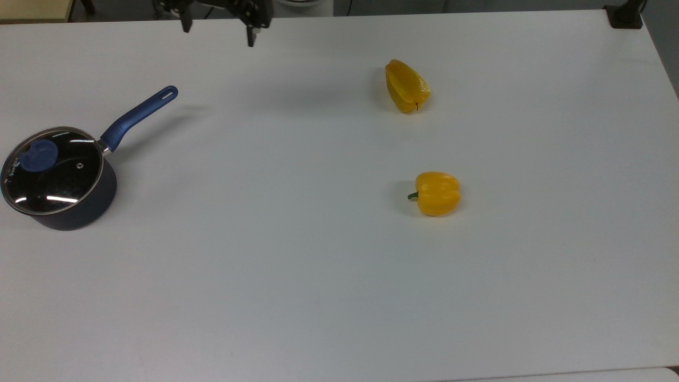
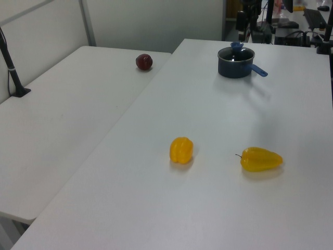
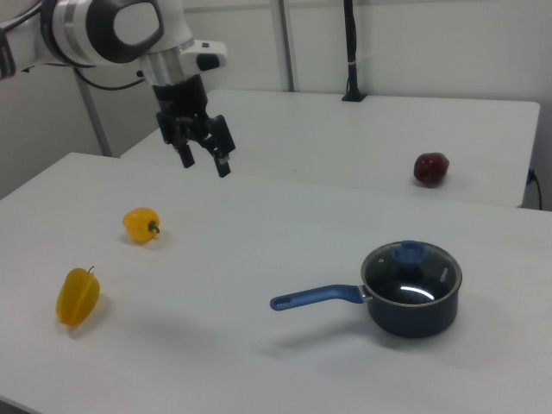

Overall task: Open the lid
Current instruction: 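Move the gripper over the saucepan toward the blue lid knob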

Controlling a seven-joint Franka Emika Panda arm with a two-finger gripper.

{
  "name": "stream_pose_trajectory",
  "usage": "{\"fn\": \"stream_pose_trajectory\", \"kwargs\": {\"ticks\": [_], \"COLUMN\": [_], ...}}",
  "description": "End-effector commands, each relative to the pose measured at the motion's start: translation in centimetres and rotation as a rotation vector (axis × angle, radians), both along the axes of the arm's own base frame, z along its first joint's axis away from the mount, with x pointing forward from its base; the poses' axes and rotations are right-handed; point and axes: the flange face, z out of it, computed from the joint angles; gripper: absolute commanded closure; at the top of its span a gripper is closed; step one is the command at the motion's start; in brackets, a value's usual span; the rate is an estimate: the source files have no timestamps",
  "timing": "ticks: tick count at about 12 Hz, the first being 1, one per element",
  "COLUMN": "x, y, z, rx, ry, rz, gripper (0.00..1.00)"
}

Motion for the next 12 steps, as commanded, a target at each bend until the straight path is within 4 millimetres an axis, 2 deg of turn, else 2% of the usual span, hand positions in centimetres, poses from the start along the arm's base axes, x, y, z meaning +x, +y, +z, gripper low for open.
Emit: {"fn": "stream_pose_trajectory", "kwargs": {"ticks": [1, 5, 6, 8, 9, 12], "x": [0.1, 1.9, 2.4, 4.6, 5.0, 6.6], "y": [-6.7, -18.3, -20.2, -21.6, -23.4, -26.1], "z": [2.2, -0.2, -1.2, -4.9, -6.6, -11.4], "rx": [-0.001, -0.039, -0.048, -0.077, -0.086, -0.099], "ry": [-0.106, -0.279, -0.312, -0.345, -0.362, -0.42], "rz": [-0.089, -0.263, -0.284, -0.279, -0.296, -0.314], "gripper": [0.0, 0.0, 0.0, 0.0, 0.0, 0.0]}}
